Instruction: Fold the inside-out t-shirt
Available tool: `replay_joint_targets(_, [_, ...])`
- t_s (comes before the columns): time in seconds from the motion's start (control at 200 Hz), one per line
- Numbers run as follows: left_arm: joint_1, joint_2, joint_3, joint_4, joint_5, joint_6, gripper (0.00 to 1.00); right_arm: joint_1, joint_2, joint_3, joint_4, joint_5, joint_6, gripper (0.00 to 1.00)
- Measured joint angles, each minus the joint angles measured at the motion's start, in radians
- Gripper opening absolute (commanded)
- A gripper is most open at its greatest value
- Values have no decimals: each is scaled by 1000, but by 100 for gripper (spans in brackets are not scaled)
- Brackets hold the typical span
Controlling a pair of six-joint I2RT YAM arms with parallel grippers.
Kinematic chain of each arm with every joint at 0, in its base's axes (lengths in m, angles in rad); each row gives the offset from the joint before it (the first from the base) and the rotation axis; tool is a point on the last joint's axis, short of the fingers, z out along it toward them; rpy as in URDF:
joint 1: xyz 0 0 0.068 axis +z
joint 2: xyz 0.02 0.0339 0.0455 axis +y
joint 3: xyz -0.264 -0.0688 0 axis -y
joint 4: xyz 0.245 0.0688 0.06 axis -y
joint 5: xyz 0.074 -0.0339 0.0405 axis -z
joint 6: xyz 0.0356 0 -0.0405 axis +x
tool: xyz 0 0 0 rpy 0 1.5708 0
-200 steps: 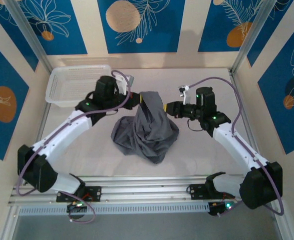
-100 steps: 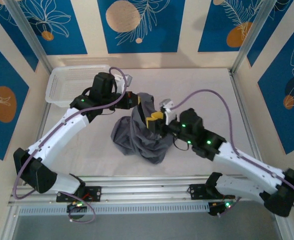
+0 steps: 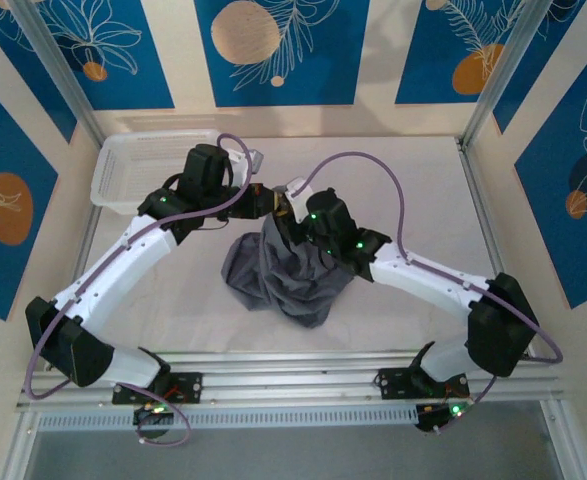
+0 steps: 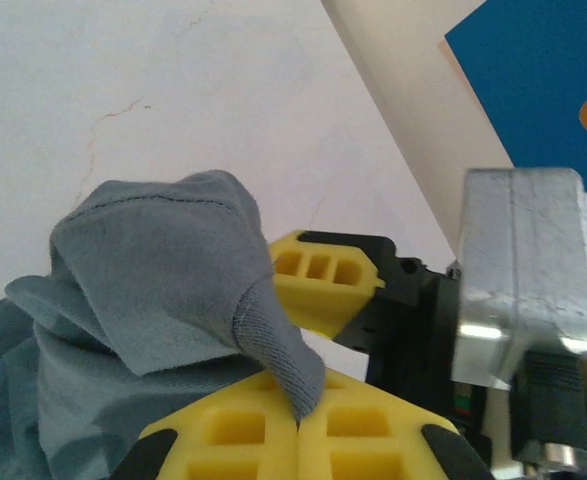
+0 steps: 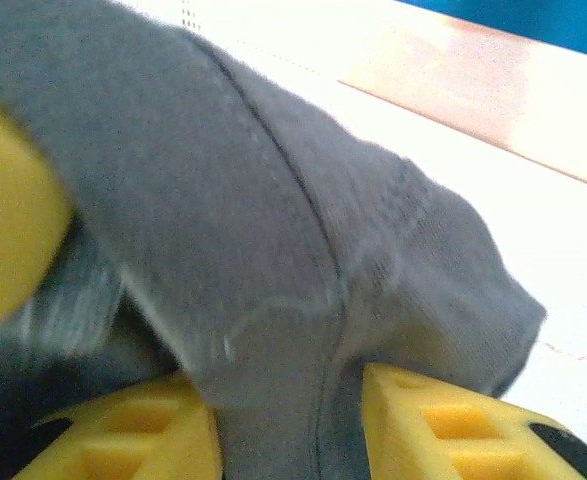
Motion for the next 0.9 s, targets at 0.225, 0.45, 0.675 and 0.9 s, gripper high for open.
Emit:
replay_joint_targets(0.225, [7,-8,27,-68,-83,11,0,4,62,33,-56,108,10,16])
replay_joint_targets(0.45, [74,-76,48,-113,-134,30,0,-121,-24,33,-295,102,149,35])
replay_joint_targets(0.675, [86,-88,85,-141,-138,50,0,-244,7,58,-505,15,240,25])
replay_joint_targets(0.9, [93,-88,85,-156,-144,56,0,-290,4,108,-577,-178,300,0])
